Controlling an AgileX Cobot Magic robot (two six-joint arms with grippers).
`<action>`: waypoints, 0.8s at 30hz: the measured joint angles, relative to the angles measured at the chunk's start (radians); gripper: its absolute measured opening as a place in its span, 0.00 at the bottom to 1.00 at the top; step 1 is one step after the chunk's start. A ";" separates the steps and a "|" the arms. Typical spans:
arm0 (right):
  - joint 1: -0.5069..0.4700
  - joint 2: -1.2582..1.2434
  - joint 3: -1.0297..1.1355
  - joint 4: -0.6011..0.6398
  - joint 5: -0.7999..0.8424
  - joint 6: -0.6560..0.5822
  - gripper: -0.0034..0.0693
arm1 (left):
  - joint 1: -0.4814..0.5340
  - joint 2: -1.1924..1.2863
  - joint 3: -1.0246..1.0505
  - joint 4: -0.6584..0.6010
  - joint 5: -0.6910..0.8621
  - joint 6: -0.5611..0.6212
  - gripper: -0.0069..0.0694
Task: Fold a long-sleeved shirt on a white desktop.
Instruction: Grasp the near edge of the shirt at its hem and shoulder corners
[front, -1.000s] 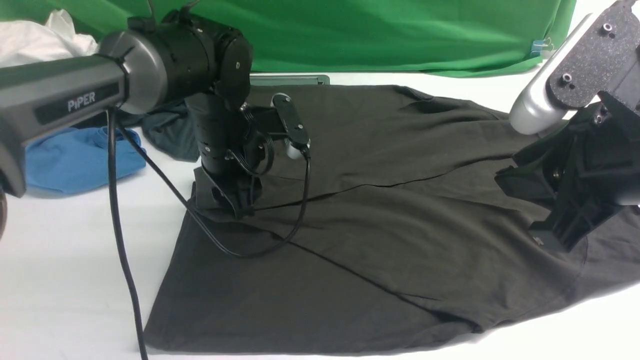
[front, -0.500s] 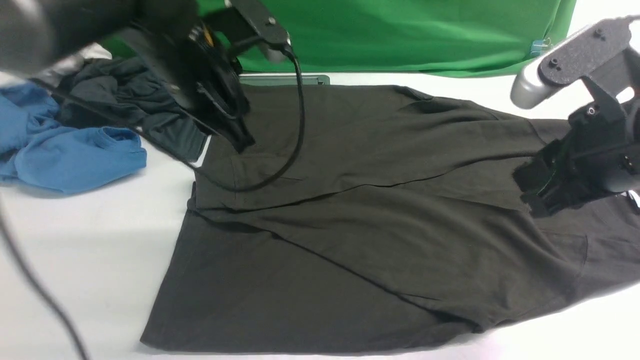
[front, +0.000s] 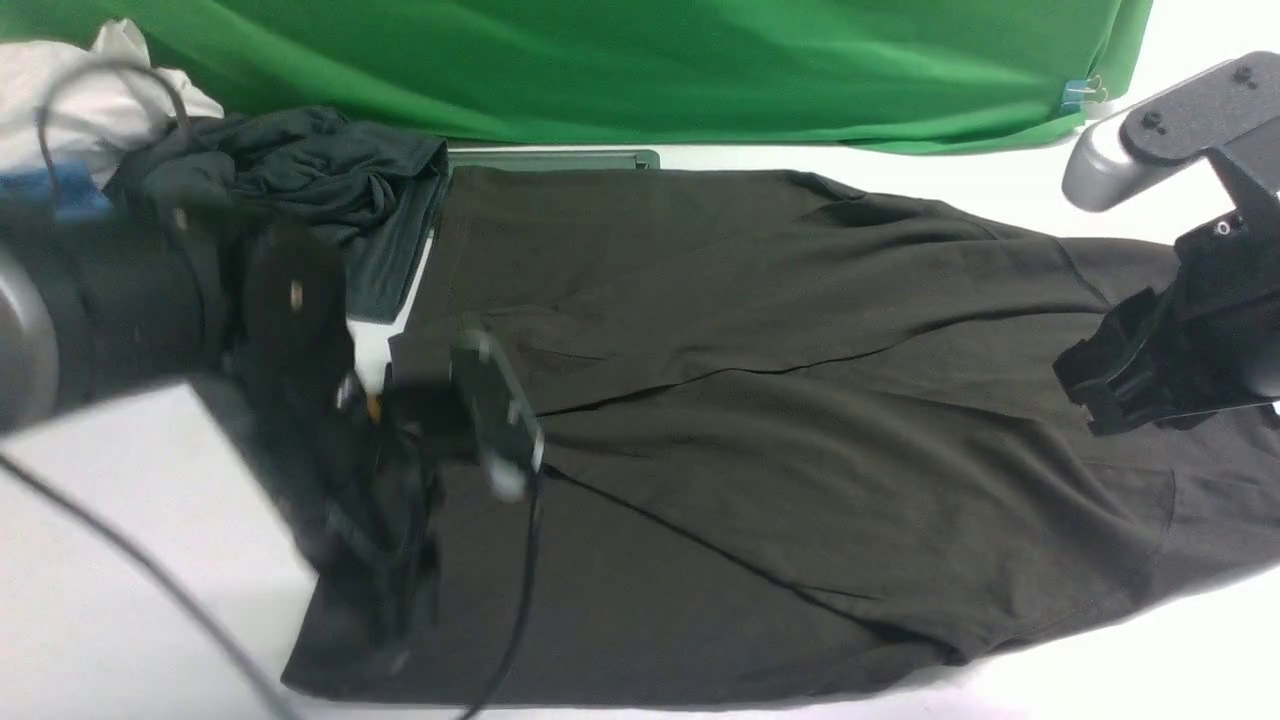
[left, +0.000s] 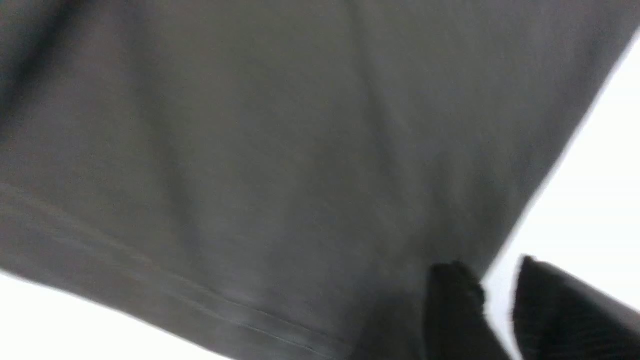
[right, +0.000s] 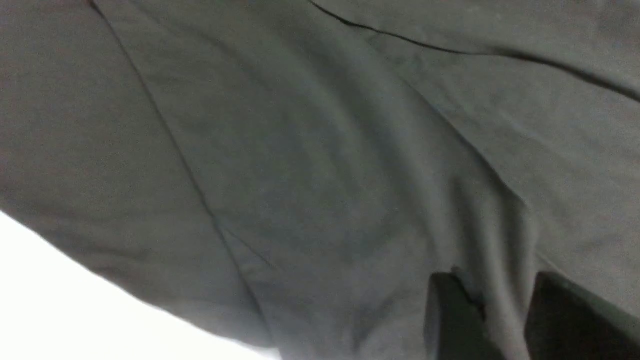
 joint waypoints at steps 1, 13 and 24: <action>0.000 0.000 0.000 0.003 0.000 0.000 0.38 | 0.000 0.000 0.029 0.014 -0.004 0.041 0.47; 0.000 0.000 0.000 0.073 -0.023 -0.004 0.38 | 0.001 -0.021 0.217 0.218 -0.334 0.233 0.75; 0.000 0.000 0.000 0.076 -0.022 -0.006 0.38 | 0.001 -0.103 0.214 0.260 -0.364 0.090 0.13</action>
